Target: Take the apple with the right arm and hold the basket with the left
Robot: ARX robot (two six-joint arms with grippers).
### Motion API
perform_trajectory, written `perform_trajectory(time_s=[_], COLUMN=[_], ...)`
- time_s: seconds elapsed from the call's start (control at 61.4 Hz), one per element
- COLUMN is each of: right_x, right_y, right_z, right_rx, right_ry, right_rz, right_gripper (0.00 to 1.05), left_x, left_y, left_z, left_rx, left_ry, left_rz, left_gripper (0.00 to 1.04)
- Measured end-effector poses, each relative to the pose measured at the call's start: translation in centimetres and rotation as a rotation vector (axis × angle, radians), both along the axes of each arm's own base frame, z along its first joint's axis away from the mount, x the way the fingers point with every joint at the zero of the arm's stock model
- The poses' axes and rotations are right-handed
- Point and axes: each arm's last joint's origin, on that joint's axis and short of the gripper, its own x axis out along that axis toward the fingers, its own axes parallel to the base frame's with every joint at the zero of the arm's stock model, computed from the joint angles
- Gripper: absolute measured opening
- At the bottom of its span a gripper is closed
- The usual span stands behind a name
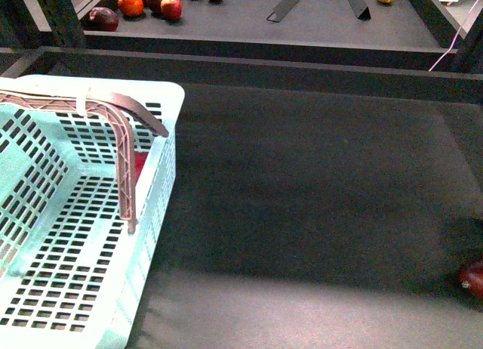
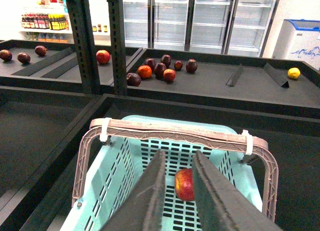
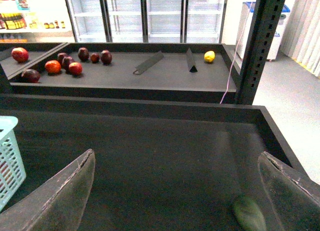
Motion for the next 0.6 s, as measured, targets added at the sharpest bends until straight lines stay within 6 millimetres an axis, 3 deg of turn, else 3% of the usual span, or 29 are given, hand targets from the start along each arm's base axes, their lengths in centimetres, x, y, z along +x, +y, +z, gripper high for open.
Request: perform_trajectory(time_s=[0.081,0.326,0.602], right_x=[0.00,0.00,0.00], right_y=[0.00,0.00,0.00], right_z=[0.00,0.00,0.00], right_rx=[0.000,0.000,0.000], right_ry=[0.000,0.000,0.000], right_rz=[0.000,0.000,0.000], right_gripper=[0.96,0.96,0.96], left_x=[0.00,0.00,0.00], left_y=[0.00,0.00,0.00], left_z=[0.00,0.00,0.00], left_rx=[0.000,0.000,0.002], left_ry=[0.000,0.000,0.000], left_rz=[0.000,0.000,0.000], left_gripper=[0.51,0.98,0.98])
